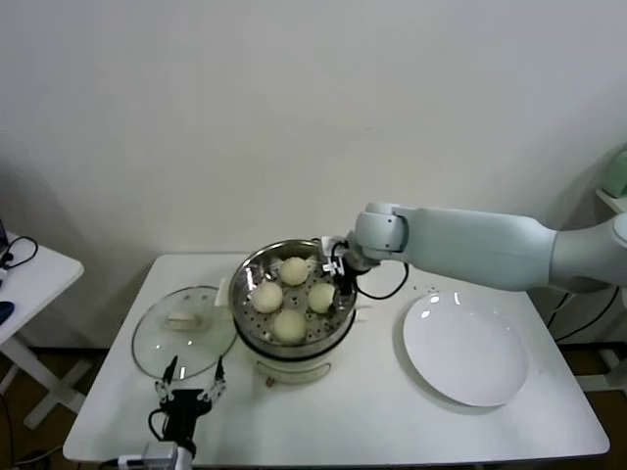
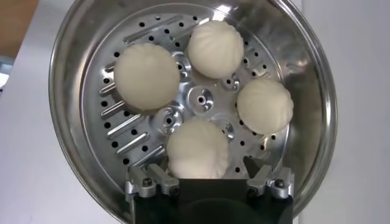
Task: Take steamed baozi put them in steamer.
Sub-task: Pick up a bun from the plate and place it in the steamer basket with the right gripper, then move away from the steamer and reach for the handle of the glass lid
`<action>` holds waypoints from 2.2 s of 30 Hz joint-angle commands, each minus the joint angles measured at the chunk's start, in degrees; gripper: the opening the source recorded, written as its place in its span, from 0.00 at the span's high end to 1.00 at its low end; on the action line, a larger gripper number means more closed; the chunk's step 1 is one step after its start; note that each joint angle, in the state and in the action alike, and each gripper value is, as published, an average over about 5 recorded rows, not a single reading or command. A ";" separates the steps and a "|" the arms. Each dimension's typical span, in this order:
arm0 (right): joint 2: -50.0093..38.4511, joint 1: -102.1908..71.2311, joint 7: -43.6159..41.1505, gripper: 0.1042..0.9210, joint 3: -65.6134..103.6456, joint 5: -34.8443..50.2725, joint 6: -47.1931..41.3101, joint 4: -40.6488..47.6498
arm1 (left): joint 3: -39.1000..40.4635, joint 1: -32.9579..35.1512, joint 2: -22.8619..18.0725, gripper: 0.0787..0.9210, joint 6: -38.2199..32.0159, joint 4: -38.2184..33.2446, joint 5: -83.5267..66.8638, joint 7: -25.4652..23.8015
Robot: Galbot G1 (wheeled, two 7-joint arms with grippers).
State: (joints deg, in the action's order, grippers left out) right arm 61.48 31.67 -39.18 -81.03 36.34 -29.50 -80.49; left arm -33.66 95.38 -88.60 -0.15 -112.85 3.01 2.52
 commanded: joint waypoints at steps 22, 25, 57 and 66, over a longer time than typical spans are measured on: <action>-25.07 -8.01 17.15 0.12 28.76 6.38 -0.92 -16.27 | -0.65 0.17 0.69 0.12 0.57 -0.53 -0.33 -0.26; -28.66 -20.70 21.31 0.12 42.14 1.83 1.02 -18.52 | -0.67 0.05 0.96 0.12 0.77 -0.42 -0.28 -0.42; -3.28 -124.40 32.97 0.12 120.93 -6.27 40.56 -25.86 | -4.41 -2.77 4.98 0.12 -1.55 3.28 6.42 -0.85; 2.22 -130.26 33.33 0.12 120.10 -4.39 46.61 -23.23 | -7.51 -5.37 11.28 0.12 -8.06 8.02 27.04 4.94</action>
State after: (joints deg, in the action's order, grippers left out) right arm 55.82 -85.66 -6.66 32.86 31.36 9.17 -104.64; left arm -39.02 91.74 -82.43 -2.43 -108.78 10.57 2.72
